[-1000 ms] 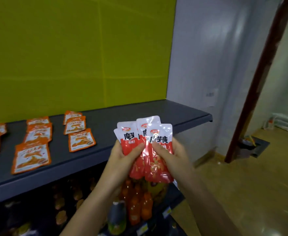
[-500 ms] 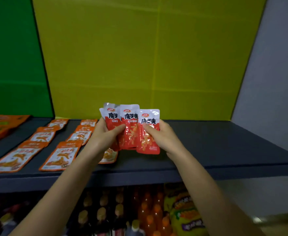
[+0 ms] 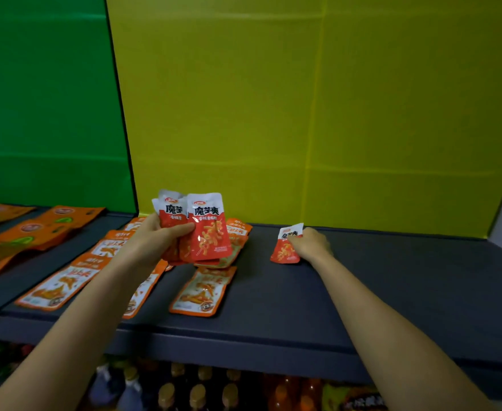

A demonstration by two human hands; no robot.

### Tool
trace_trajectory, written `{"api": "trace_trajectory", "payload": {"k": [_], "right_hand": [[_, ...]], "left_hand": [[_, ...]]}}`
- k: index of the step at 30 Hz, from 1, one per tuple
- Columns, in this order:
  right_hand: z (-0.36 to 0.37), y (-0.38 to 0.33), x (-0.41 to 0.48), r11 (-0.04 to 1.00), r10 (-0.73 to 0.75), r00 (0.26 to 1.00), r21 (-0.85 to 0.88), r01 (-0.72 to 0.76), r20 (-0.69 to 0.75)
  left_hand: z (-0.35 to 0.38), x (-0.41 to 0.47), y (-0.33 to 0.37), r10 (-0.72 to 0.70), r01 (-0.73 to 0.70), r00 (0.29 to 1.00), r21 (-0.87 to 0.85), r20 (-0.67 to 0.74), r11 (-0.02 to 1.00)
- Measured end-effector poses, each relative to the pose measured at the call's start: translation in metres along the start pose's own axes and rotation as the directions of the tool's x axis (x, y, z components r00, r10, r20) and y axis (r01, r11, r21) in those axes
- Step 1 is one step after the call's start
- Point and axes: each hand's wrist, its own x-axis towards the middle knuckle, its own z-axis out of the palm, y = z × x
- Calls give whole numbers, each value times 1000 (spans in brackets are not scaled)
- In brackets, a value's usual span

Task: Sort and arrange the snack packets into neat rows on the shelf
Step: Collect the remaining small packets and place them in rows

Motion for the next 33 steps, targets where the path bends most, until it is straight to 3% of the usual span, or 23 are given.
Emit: {"api": "trace_trajectory", "payload": {"k": [7, 20, 26, 28, 30, 31, 33], "right_hand": [[9, 0, 25, 978, -73, 993, -203, 52, -95], [12, -2, 32, 952, -125, 980, -298, 74, -154], [-7, -16, 25, 987, -154, 965, 5, 159, -211], [-21, -30, 9, 957, -211, 973, 186, 225, -91], [-32, -40, -17, 906, -270, 951, 374, 197, 153], [-35, -41, -30, 895, -304, 924, 401, 195, 230], [-37, -37, -51, 883, -362, 899, 401, 246, 246]], "left_hand": [[8, 10, -3, -6, 6, 998, -1, 63, 1000], [21, 28, -15, -35, 38, 991, -20, 131, 999], [28, 27, -16, -45, 51, 986, -35, 158, 998], [36, 24, -15, -27, 36, 987, -55, 161, 998], [45, 22, -14, -8, 21, 985, -74, 169, 997], [51, 20, -14, 3, 12, 984, -82, 178, 997], [59, 16, -14, 27, -5, 980, -113, 199, 994]]}}
